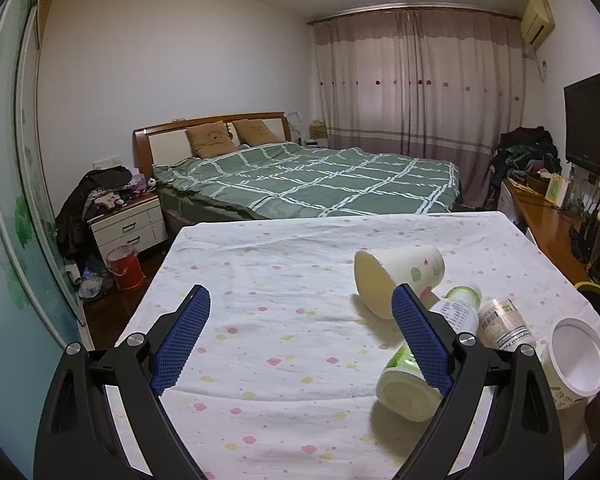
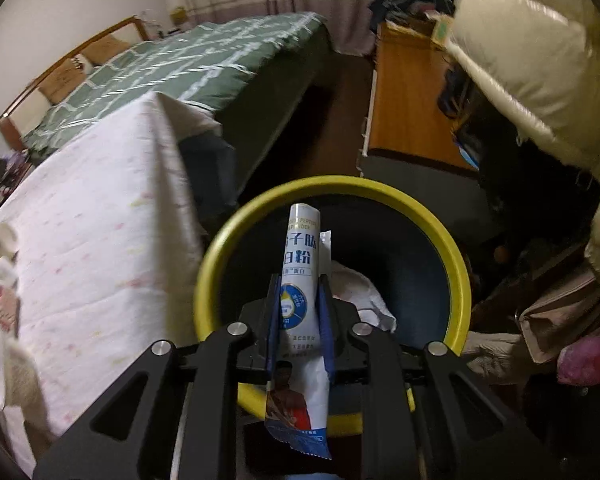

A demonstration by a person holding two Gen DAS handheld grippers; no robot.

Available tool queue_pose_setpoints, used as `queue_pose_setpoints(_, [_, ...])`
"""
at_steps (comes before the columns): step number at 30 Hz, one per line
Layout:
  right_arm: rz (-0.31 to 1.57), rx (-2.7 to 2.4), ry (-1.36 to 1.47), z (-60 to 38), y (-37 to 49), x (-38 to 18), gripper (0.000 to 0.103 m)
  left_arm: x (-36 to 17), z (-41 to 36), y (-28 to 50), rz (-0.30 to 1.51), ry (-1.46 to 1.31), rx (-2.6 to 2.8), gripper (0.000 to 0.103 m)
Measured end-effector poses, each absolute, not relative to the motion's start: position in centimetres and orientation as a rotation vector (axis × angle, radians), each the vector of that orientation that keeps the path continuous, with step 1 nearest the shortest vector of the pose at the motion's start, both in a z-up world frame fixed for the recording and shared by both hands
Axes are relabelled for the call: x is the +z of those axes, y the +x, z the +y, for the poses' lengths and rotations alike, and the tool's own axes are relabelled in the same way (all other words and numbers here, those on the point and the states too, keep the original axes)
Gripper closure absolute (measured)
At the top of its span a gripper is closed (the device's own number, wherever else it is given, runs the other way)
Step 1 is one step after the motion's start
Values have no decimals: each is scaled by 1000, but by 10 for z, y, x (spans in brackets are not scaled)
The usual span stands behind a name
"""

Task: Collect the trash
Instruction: 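Carry the tube to the yellow bin and open the right tool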

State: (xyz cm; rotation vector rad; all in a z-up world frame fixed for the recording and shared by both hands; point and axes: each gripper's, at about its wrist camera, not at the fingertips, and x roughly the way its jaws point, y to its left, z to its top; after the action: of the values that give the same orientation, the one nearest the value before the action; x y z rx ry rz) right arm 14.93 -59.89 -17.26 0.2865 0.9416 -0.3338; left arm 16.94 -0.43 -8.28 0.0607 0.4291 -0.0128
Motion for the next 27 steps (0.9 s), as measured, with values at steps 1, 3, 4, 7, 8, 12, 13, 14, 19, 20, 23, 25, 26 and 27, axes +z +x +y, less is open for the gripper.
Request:
queue_pose_setpoints(1, [947, -348, 296, -604, 152, -177, 85, -84, -6, 169, 430, 66, -16, 12])
queue_pose_setpoints(3, [952, -363, 307, -610, 153, -183, 78, -84, -7, 169, 430, 71, -20, 12])
queue_pose_setpoints(4, [953, -371, 310, -611, 154, -184, 75, -85, -8, 169, 429, 75, -23, 12])
queue_pose_setpoints(7, [955, -384, 318, -615, 154, -186, 75, -85, -10, 169, 427, 82, -31, 12])
queue_pose_setpoints(8, [953, -383, 321, -616, 154, -186, 74, -85, -10, 168, 427, 83, -35, 12])
queue_pose_setpoints(12, [933, -370, 325, -612, 144, -183, 72, -83, -13, 166, 417, 82, -63, 12])
queue_pose_setpoints(13, [929, -365, 325, -611, 143, -182, 71, -83, -15, 164, 417, 85, -76, 12])
queue_pose_setpoints(14, [923, -359, 325, -608, 140, -181, 71, -83, -18, 164, 417, 89, -89, 12])
queue_pose_setpoints(19, [901, -325, 333, -595, 127, -178, 71, -81, -29, 157, 418, 133, -177, 12])
queue_pose_setpoints(20, [900, -319, 333, -593, 125, -177, 71, -82, -32, 157, 430, 138, -208, 12])
queue_pose_setpoints(23, [897, -304, 328, -587, 120, -177, 70, -87, -42, 161, 472, 183, -262, 12])
queue_pose_setpoints(25, [893, -298, 329, -586, 118, -176, 70, -93, -49, 167, 504, 211, -278, 12])
queue_pose_setpoints(26, [891, -295, 331, -585, 117, -176, 70, -97, -51, 172, 533, 212, -292, 14])
queue_pose_setpoints(27, [890, -292, 334, -585, 116, -176, 70, -100, -51, 176, 556, 205, -303, 16])
